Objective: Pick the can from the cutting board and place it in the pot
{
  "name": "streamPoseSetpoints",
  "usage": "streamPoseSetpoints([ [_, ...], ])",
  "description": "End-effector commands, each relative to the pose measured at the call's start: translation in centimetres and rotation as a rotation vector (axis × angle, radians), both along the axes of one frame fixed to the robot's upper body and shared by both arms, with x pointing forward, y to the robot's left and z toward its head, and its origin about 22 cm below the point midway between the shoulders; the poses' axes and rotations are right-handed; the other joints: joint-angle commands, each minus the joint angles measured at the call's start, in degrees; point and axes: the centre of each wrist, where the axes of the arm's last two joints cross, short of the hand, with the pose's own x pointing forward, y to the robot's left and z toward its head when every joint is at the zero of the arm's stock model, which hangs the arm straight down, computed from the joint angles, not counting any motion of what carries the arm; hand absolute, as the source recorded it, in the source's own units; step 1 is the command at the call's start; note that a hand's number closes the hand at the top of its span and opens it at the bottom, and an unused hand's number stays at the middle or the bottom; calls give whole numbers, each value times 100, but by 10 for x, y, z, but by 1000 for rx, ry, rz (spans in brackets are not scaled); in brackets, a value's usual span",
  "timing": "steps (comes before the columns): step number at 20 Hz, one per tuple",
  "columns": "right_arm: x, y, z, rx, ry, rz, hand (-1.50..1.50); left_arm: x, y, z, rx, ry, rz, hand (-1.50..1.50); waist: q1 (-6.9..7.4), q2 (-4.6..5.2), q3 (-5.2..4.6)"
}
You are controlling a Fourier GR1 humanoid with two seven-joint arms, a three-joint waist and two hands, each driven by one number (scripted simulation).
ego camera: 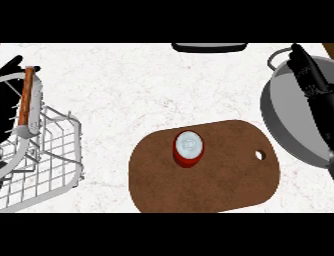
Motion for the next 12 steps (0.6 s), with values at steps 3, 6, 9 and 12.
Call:
streamPoseSetpoints([
  [3,15,10,-7,92,14,78,150,5,5,39,64,44,-104,0,393,-125,62],
  [6,36,21,-13,195,11,174,150,-5,-18,32,59,-31,-123,0,617,-40,86],
  [9,37,2,-40,-108,-31,53,-150,-14,-45,9,4,-15,-107,0,462,-20,83],
  [12,41,17,-50,6,-114,142,-150,-20,-46,-8,22,-24,-49,0,341,-30,90],
])
